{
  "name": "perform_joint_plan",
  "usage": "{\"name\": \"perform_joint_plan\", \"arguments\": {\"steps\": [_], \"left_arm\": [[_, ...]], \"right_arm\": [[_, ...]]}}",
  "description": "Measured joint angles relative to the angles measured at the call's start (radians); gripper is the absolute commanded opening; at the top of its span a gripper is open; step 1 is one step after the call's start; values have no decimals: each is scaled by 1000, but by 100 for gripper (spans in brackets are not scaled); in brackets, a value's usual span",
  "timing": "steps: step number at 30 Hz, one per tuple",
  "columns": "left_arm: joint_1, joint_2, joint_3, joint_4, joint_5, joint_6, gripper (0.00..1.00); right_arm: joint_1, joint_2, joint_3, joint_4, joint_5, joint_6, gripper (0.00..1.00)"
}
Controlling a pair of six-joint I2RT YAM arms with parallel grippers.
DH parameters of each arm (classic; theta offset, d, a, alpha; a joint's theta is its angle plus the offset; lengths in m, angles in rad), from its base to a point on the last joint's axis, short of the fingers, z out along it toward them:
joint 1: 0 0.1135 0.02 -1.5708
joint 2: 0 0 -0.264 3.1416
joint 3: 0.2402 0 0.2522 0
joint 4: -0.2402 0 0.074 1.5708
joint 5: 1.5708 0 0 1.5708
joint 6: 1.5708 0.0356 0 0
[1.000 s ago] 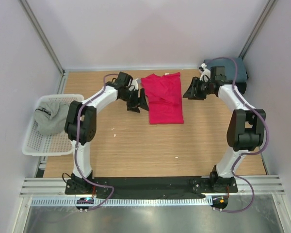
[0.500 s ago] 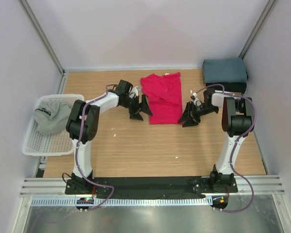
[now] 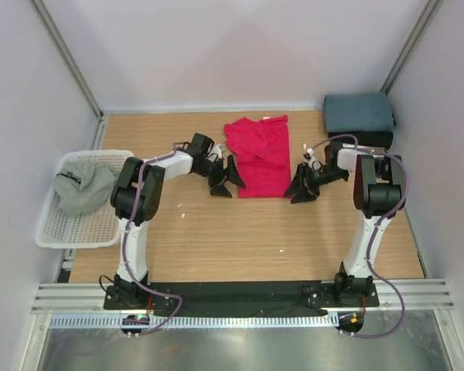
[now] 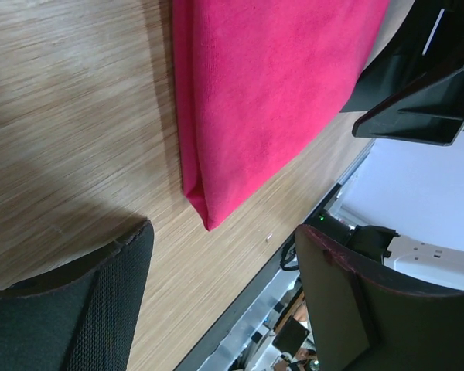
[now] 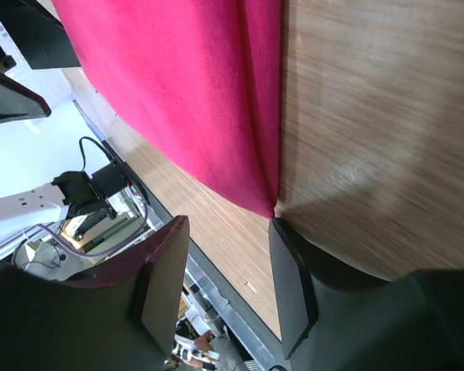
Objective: Fold and stack the t-shirts
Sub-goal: Fold the tshirt
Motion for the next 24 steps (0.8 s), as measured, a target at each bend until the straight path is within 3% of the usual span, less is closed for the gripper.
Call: {"name": "perform_joint_plan", "arguments": {"steps": [6,24], "left_arm": [[-21,13,0,26,16,-25,74],[-39,46,6,44,30,-52,53]], "right_arm": [[0,-17,-11,-33,29,-20,53],[0,2,29,7,55,32,49]]}}
